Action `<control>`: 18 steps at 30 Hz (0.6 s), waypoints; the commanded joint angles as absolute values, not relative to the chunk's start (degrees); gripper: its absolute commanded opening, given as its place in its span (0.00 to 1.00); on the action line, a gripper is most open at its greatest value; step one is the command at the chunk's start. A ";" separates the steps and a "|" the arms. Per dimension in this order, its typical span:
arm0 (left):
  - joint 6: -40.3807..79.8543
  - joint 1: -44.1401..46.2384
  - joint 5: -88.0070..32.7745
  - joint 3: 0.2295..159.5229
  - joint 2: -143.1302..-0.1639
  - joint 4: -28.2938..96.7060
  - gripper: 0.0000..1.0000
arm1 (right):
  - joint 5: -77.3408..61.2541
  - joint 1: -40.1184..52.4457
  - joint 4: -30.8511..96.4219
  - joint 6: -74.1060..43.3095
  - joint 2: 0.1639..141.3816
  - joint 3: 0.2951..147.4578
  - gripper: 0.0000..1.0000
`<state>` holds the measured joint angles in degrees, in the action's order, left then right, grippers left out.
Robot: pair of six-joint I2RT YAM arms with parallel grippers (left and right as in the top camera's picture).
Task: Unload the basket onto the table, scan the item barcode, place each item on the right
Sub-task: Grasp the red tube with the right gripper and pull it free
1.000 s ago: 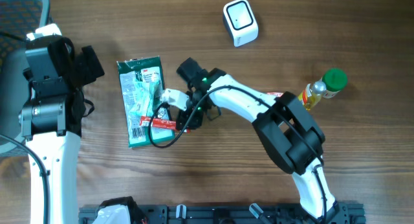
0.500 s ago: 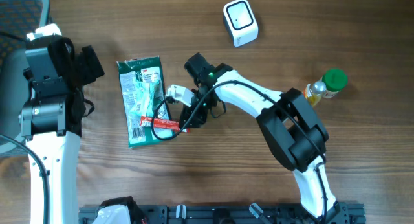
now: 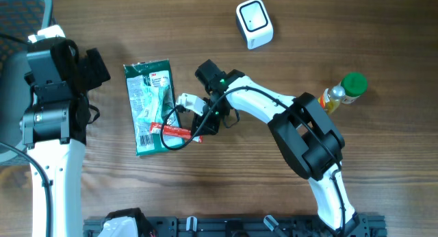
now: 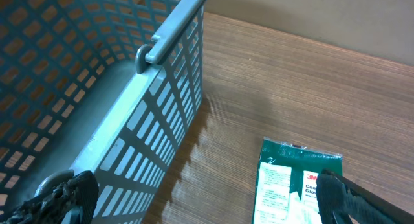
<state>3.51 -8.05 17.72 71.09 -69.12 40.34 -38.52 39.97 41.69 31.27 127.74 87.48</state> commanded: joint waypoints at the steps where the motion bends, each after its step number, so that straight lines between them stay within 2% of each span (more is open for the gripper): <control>1: 3.40 -8.38 17.43 71.33 -69.17 40.18 1.00 | -39.92 39.90 41.28 31.31 129.08 86.87 0.15; 5: 3.40 -8.38 17.43 71.33 -69.17 40.18 1.00 | -39.90 39.90 41.10 31.31 129.08 86.87 0.27; 6: 3.40 -8.38 17.43 71.33 -69.17 40.18 1.00 | -39.88 39.90 41.12 31.33 129.08 86.87 0.28; 9: 3.40 -8.38 17.43 71.33 -69.17 40.18 1.00 | -39.90 39.90 41.12 31.33 129.08 86.87 0.08; 10: 3.42 -8.38 17.43 71.33 -69.17 40.18 1.00 | -39.90 39.90 41.04 31.31 129.08 86.87 0.04; 15: 3.42 -8.38 17.43 71.33 -69.17 40.18 1.00 | -39.83 39.46 40.88 25.26 128.77 87.96 0.04; 18: 3.40 -8.38 17.43 71.33 -69.17 40.18 1.00 | -39.90 37.74 44.88 23.31 127.37 91.11 0.04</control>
<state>3.51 -8.05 17.72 71.09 -69.12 40.34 -38.79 39.66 42.15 26.98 127.74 87.70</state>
